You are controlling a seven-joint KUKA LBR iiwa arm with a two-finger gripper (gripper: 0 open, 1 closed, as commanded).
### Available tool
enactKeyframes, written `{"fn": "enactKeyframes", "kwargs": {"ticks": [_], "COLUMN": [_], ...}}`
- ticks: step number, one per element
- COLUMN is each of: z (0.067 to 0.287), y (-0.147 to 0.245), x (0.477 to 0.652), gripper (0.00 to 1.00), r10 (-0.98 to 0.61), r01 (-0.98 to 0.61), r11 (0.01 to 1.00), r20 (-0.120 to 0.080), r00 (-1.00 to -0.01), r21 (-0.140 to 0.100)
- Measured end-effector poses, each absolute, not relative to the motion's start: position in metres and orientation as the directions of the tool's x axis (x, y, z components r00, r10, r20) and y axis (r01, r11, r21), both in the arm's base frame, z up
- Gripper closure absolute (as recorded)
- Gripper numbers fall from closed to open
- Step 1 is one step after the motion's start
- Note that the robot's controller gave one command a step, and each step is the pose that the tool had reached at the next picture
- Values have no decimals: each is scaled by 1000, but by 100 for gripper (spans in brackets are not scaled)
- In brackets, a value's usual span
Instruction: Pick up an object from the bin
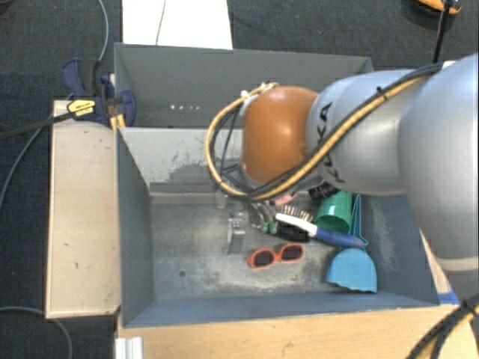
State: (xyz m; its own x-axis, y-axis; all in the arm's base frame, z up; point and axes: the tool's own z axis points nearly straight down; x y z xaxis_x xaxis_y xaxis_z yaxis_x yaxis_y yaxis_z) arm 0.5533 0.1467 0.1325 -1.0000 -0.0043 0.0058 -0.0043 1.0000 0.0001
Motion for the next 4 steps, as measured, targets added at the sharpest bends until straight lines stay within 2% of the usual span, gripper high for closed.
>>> {"fn": "enactKeyframes", "kwargs": {"ticks": [1, 2, 3, 4], "z": [137, 115, 100, 99], "y": [146, 113, 82, 76], "x": [555, 562, 563, 564], "gripper": [0, 0, 0, 0], "r10": [-1, 40, -33, -82], "r01": [-1, 40, -33, -82], "r11": [1000, 999, 999, 997], "r20": [-2, 1, 1, 2], "r00": [-1000, -999, -999, -997], "r21": [1, 2, 0, 1]}}
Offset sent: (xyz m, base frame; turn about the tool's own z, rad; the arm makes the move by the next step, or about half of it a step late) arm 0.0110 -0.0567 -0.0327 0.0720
